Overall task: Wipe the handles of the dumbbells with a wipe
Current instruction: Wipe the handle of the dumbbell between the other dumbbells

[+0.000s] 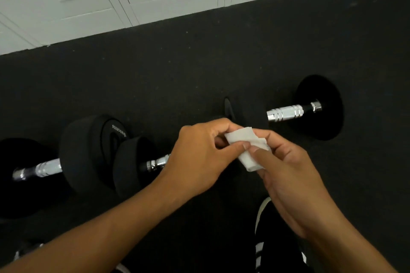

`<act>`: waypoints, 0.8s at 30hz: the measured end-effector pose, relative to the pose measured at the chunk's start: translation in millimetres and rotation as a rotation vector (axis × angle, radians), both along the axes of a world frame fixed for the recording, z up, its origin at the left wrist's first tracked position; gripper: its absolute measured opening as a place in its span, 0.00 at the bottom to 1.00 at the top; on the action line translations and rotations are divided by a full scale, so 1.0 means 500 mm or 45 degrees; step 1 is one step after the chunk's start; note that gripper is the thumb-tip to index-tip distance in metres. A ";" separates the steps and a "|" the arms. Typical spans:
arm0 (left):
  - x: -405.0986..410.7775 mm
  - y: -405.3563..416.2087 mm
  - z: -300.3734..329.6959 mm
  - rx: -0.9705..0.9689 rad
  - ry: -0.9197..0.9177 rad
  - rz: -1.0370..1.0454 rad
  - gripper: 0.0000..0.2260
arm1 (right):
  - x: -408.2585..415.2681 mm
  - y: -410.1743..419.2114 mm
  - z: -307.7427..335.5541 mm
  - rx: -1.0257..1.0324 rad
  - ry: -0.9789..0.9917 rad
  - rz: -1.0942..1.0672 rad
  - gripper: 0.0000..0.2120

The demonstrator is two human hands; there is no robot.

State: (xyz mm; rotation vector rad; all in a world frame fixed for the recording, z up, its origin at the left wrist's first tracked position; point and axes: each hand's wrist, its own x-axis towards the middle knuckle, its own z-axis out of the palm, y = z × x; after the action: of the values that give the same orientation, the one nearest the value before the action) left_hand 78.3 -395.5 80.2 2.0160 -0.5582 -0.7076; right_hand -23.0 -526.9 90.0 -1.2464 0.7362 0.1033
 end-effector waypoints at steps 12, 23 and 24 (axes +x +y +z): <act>0.025 0.166 0.063 0.053 0.003 -0.027 0.08 | 0.026 0.104 0.001 -0.051 -0.186 0.277 0.14; -0.063 0.264 0.022 -0.273 0.407 0.425 0.08 | -0.009 0.175 -0.043 0.057 -0.229 0.346 0.16; -0.072 0.270 0.017 -0.312 0.457 0.467 0.09 | -0.013 0.186 -0.048 0.055 -0.225 0.359 0.16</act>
State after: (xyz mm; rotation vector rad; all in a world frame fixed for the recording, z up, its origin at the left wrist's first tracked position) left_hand 42.3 -260.2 89.0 1.6505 -0.0553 -0.7134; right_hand -29.7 -434.1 66.0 -1.2943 0.4013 0.2355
